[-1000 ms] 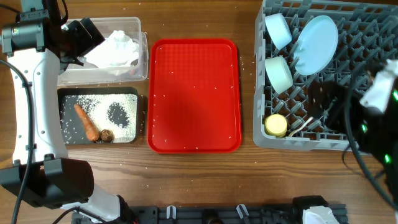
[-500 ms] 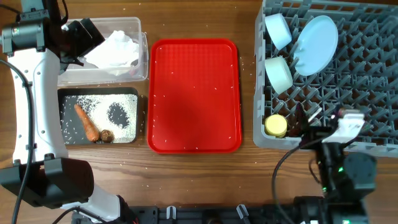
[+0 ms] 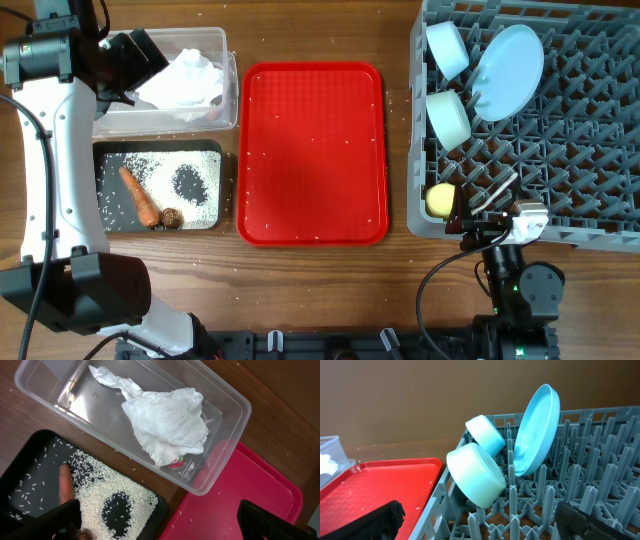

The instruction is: Sort waste into correct bins and load items into the dishwasher rack

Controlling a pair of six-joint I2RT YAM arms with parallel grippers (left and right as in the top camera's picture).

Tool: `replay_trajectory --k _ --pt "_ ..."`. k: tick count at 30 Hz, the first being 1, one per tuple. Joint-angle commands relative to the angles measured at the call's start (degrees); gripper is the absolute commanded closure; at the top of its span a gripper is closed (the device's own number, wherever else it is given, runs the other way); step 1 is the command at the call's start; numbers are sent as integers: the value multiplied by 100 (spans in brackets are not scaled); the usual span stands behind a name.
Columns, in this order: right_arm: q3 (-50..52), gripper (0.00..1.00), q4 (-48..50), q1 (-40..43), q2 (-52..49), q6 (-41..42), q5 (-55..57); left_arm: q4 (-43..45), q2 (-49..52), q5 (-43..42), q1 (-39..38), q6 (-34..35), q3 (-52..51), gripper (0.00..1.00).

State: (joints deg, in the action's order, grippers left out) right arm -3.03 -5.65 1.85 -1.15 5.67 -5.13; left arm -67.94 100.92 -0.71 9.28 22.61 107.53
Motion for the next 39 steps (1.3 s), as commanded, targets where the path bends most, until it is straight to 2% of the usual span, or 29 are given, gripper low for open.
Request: replay_trajectory --k 1,9,10,12,16,19,22,25,29,33,36,39 --pt "24 0 37 37 72 -98 -96 13 13 57 26 28 -4 0" --pt "24 0 37 37 72 -101 -96 59 -46 109 26 17 -4 0" --pt "24 0 37 37 72 -103 -96 205 -96 105 15 15 -7 0" --pt "24 1 37 37 72 -101 -96 1178 -452 109 -140 11 -428 0" --pt "24 0 37 37 72 -103 -96 4061 -1757 103 -487 9 -2758 0" --pt "24 0 37 37 72 -101 -96 5685 -3073 101 -407 9 -5025 0" --pt "24 0 37 37 72 -101 -96 6999 -4553 98 -264 11 -7261 0" --pt "24 0 37 37 72 -101 -96 7696 -5764 101 -260 11 -8782 0" --pt "24 0 37 37 72 -101 -96 7788 -7512 120 -262 9 -9914 0" --pt "24 0 37 37 72 -101 -96 7477 -8983 120 -262 11 -10445 0" --pt "24 0 37 37 72 -101 -96 7252 -9573 118 -275 11 -10675 0" --pt "24 0 37 37 72 -103 -96 6590 -10052 118 -280 11 -10719 0"
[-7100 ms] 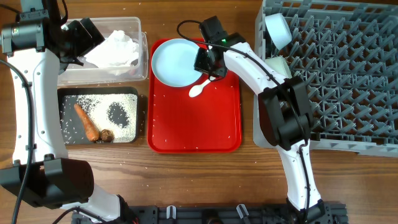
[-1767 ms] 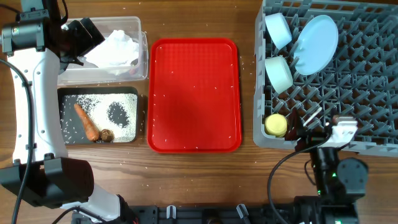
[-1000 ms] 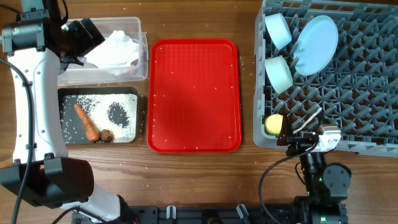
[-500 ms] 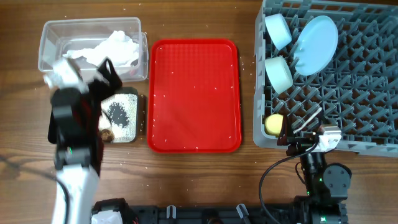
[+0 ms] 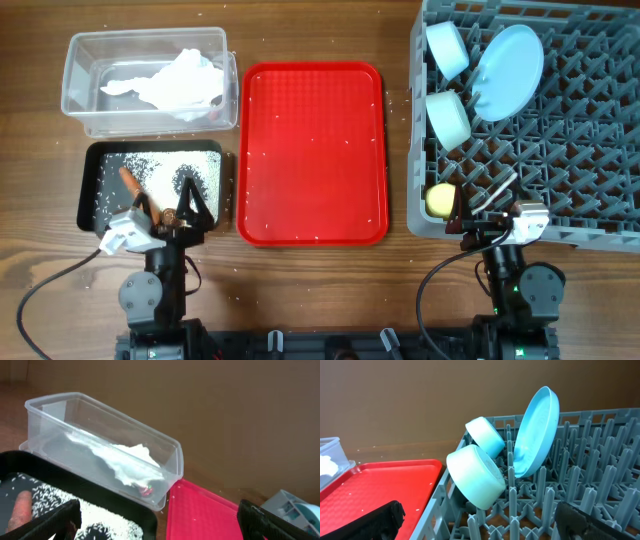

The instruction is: Sort waste into correct bins and load items into the dishwasher rack

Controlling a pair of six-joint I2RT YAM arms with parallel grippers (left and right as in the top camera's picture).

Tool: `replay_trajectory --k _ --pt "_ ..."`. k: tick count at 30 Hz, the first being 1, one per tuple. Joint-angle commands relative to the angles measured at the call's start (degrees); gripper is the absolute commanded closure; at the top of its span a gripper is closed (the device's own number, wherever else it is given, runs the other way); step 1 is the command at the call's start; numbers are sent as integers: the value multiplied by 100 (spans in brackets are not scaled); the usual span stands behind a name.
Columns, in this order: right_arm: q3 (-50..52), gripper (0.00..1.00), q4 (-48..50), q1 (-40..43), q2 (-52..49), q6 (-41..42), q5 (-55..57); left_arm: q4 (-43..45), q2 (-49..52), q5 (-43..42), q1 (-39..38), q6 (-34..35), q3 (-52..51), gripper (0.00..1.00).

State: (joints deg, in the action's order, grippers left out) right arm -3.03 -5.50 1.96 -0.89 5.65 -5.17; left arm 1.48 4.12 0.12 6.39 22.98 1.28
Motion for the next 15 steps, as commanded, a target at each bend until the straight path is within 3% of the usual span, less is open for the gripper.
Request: replay_trajectory --k 1,15 --pt "24 0 22 26 46 -98 -92 -509 -396 37 -2 -24 -94 0" --pt "24 0 22 26 46 -98 -92 -566 -374 15 -367 -24 -94 0"
